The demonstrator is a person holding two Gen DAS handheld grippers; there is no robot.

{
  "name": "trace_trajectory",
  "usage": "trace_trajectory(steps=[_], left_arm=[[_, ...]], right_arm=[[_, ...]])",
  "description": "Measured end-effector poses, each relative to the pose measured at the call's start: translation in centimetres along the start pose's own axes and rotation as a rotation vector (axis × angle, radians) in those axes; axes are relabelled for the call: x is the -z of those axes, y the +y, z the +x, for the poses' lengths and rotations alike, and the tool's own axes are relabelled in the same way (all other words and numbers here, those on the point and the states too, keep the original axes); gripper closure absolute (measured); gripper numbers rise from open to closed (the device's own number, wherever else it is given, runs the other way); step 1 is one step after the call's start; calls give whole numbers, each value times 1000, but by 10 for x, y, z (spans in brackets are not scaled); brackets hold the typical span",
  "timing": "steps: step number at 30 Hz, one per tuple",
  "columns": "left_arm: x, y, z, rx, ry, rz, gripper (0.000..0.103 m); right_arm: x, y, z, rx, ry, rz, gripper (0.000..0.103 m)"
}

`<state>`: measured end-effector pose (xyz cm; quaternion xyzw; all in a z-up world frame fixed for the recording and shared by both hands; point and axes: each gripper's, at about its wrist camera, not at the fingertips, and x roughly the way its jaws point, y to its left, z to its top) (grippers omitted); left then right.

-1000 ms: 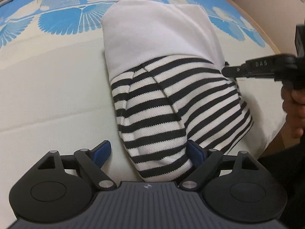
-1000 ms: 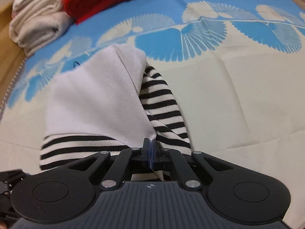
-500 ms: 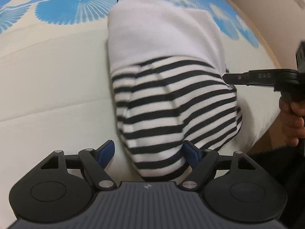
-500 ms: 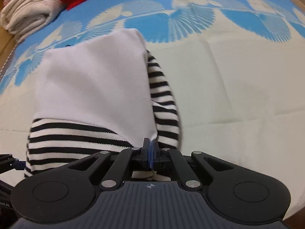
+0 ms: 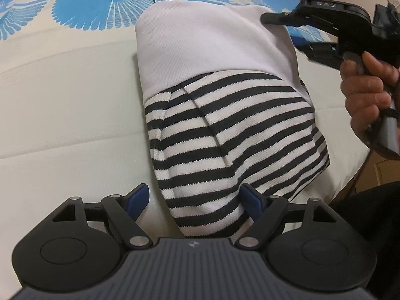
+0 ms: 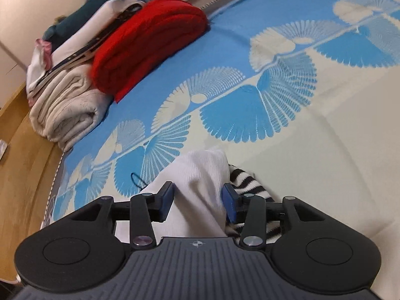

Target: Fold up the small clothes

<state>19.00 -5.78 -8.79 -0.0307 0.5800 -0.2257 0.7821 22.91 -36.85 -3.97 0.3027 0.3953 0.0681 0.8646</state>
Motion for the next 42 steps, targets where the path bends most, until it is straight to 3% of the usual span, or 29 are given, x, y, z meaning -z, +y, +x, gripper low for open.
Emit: trace_trajectory(steps=[1,2,6,7,10,11,14,18,19,21,24,29,30,31,35,37,40,42], left_arm=[[0,1,-1,2,-1,-2,18],[0,2,-1,3,-4,-2,18],[0,5,-3,24,-10,-8,18],[1,5,-3,22,-7,0,17],[5,0,0,32,10,24,17],[5,-2,-1,21,10,39,17],[4,5,-7,33,-1,17,17],[0,17,-20,69,-41,-37,17],[-1,20,-24,75,-59,-50,17],[-3,23,-29,91,-83,-76,17],[-5,24,-34,109,-111,-105,17],[-6,22,-35,112,-137,-148,17],[-6,22,-35,115,-138,-159,17],[-6,22,-34,118,-140,-166,17],[-7,22,-35,147,-137,-167,17],[-6,19,-29,137,-100,-125,17],[-2,14,-6,41,22,-56,17],[-2,11,-3,34,34,-33,16]], right_arm=[[-2,0,6,-13,14,8,84],[-3,2,9,-40,10,6,98],[-11,7,-15,-286,-139,9,100],[-12,4,-16,-242,-150,12,100],[-5,-26,15,204,-16,69,100],[-1,-38,22,280,23,109,100],[-1,-37,17,203,11,109,97],[3,-29,-19,70,-47,84,65],[4,-30,-26,49,-41,92,62],[14,-35,-36,2,13,79,62],[30,-32,-40,-14,119,-41,58],[65,-20,-32,11,275,-227,63],[69,-20,-34,11,279,-246,85],[71,-19,-39,-10,273,-249,99],[62,-18,-77,-90,160,-235,100],[55,-29,-93,-68,127,-177,100],[58,-40,-83,28,195,-177,100],[70,-45,-64,94,293,-210,100]])
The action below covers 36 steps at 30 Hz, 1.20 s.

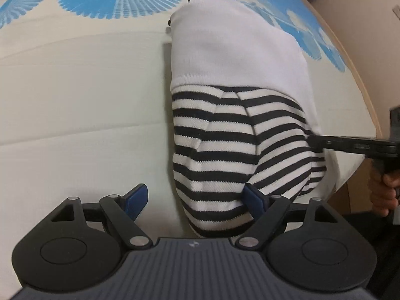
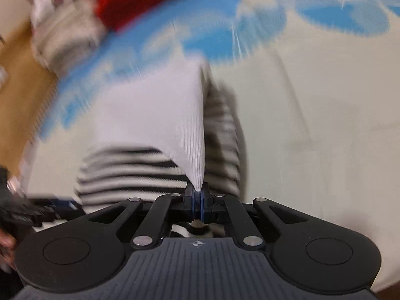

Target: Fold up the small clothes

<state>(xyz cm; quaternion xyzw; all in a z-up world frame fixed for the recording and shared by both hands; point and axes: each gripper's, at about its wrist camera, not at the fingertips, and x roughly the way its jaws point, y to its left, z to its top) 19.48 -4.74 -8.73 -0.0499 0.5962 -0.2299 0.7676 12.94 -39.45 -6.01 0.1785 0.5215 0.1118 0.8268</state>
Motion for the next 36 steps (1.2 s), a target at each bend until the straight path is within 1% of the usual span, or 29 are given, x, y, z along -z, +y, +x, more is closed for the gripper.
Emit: trace_trajectory(steps=[1,2,5,6,7,8,9,10,12,13,14,18,21,24,25,26,27,28,29,30,32,33,34,36], left_arm=[[-1,-1,-1,-5,0,8,17],[-2,-1,-1,-9,0,3,17],[-6,1,-8,14,-13,-30,17],[-6,0,-13,29,-28,-37,17],[-10,1,-18,61,-48,-52,17],[-15,5,-24,93,-68,-74,17],[-22,11,-29,118,-89,-105,17],[-31,19,-32,138,-111,-148,17],[-46,32,-32,151,-134,-214,17],[-55,38,-28,150,-141,-238,17],[-61,43,-23,149,-143,-254,17],[-78,62,15,183,-98,-343,16],[-81,70,38,220,-72,-398,15],[-87,71,50,271,-88,-408,16],[-89,70,52,273,-101,-403,18],[-91,69,52,276,-114,-397,26],[-92,67,52,267,-124,-390,34],[-93,63,49,257,-139,-375,40],[-93,60,45,243,-153,-357,52],[-96,59,38,234,-172,-342,61],[-103,60,16,216,-243,-313,64],[-107,60,3,201,-288,-291,64],[-112,60,-12,174,-339,-251,64],[-123,61,-31,121,-413,-178,63]], right_arm=[[3,3,10,24,37,-23,100],[4,6,16,43,55,-44,100],[2,11,22,50,56,-52,99],[2,13,20,45,54,-54,97],[0,13,16,38,39,-51,92],[-2,13,10,27,9,-40,91],[-4,13,5,15,-30,-24,83],[-8,10,-2,-8,-79,5,62],[-12,2,-12,-29,-158,75,38],[-15,-2,-13,-26,-184,107,38],[-20,-3,-10,-26,-185,124,38],[-31,-5,10,-58,-142,158,39],[-36,-2,29,-28,-91,173,39],[-39,-1,48,5,-50,165,38],[-38,1,52,10,-42,160,40],[-38,2,55,8,-38,158,43],[-39,3,57,0,-39,156,59],[-40,6,58,-15,-43,153,72],[-42,9,60,-22,-48,152,76],[-43,14,59,-15,-59,143,82],[-45,24,55,-6,-92,123,85],[-47,26,53,-18,-114,129,87],[-51,28,49,-50,-148,144,88],[-60,37,46,-101,-207,148,88]])
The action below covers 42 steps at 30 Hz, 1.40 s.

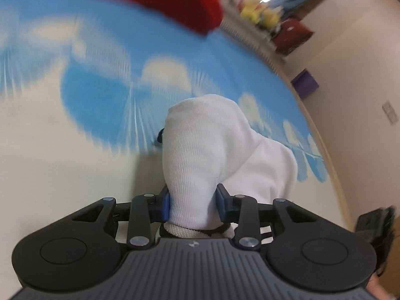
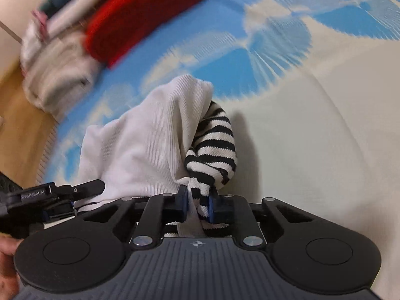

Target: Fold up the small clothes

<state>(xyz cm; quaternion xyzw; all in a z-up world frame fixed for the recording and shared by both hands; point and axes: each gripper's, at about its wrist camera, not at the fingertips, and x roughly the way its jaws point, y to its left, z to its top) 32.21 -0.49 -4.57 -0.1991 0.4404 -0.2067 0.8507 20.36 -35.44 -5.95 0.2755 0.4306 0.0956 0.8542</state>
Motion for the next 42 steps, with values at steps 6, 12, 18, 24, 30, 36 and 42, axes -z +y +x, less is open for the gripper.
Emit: trace_trajectory(steps=[6,12,18,24,30,36,42], left_arm=[[-38,30,-17,-76,-188,-8,46],[-43,59,-19,-117,-82,-93,28],[-10,49,14,-60,187,-63,21],[18,67,46,-48,279,-186,20],[3,56,26,-39,138,-112,51],[8,32,6,-177,141,58,40],[38,34,12,-250,189,196,36]], right_arm=[[-28,50,17,-75,-159,-41,88],[-48,67,71,67,-147,-90,82],[-51,45,73,159,-104,14,58],[-40,39,69,111,19,-39,38],[-29,36,76,115,51,-56,88],[-30,36,76,119,56,-48,90],[-26,41,76,157,70,-140,86]])
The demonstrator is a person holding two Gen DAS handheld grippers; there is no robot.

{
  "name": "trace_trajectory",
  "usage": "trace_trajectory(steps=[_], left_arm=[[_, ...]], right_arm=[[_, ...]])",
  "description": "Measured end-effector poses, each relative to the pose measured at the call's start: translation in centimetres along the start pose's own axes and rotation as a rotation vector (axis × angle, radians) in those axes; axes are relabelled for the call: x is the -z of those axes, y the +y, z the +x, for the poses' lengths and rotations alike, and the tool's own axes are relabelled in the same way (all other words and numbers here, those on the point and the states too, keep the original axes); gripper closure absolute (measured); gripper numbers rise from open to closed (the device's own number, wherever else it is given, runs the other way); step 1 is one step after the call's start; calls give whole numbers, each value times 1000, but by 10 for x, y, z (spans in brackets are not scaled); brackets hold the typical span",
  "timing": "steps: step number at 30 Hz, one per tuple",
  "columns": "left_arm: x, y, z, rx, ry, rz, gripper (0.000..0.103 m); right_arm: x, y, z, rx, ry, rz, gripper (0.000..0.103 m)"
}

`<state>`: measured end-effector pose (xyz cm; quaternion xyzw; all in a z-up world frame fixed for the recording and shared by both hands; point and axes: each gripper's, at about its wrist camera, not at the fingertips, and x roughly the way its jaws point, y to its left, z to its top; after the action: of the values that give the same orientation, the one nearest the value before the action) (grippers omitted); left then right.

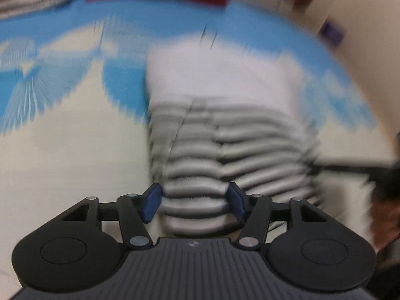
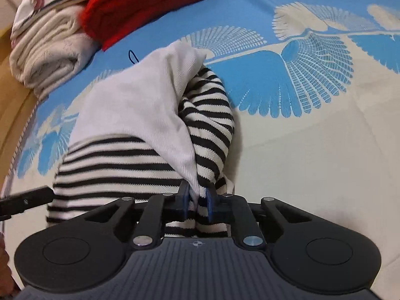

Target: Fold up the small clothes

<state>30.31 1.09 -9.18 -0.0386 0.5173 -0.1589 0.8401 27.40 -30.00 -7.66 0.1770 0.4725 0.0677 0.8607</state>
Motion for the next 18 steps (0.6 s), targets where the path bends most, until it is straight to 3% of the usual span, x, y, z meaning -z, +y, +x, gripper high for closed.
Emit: trace_trajectory(steps=[3,6,8,10,11,13,18], left_arm=[[-1,-1,-20,-1,-40,-54,37],[-3,-22,-70,-62,-181,13,29],[6,-39,-99,-104,-248,58,16],[19,-53,-133,-145,-322,98,10],[28,-59,-147,-159,-355,107,9],[51,-75,-174,-176,-410,103,9],[113,-100,-218,-196,-488,56,9]], right_arm=[[5,-1,1,33,21,-24,78],[11,6,-20,120,-13,-55,74],[16,16,-44,197,-70,-120,74],[23,33,-81,246,-183,-209,69],[26,38,-97,246,-229,-234,66],[43,54,-140,225,-350,-261,41],[108,77,-211,157,-493,-305,24]])
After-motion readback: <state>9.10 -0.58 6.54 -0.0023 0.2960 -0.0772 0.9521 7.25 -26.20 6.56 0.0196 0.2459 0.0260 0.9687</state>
